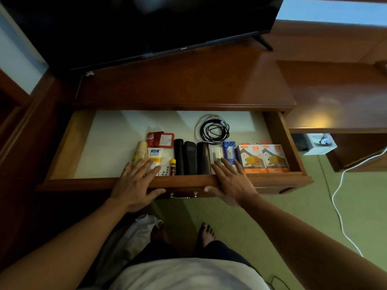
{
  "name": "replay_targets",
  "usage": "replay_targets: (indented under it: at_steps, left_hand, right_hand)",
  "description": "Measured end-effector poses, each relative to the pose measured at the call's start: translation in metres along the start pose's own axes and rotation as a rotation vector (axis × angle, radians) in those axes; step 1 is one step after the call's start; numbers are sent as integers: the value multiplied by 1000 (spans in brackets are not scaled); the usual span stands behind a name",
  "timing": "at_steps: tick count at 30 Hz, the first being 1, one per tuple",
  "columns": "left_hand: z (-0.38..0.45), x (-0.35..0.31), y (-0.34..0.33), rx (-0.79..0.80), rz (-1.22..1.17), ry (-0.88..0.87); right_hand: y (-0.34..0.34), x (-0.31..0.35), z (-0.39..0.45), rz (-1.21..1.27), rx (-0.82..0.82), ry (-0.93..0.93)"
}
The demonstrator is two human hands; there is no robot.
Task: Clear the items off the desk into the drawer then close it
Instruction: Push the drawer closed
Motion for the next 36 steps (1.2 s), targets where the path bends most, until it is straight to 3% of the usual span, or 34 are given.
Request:
replay_targets:
  at_steps: [17,36]
  left_hand:
    - [10,7,4,-19,9,-5]
    - [89,42,21,96,9,63]
  right_hand:
    - [-2,-7,7,-46,5,41]
    - [41,-19,89,-49,-13,5]
Point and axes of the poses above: each hand's wrist, its own z-axis towards the middle knuckle, its own y-axis out of the back of the hand, x = y × z, the point moved 8 cm from there along z, towards the middle knuckle, and after that the axes turned 13 degrees about z, right-handed, at the moved point
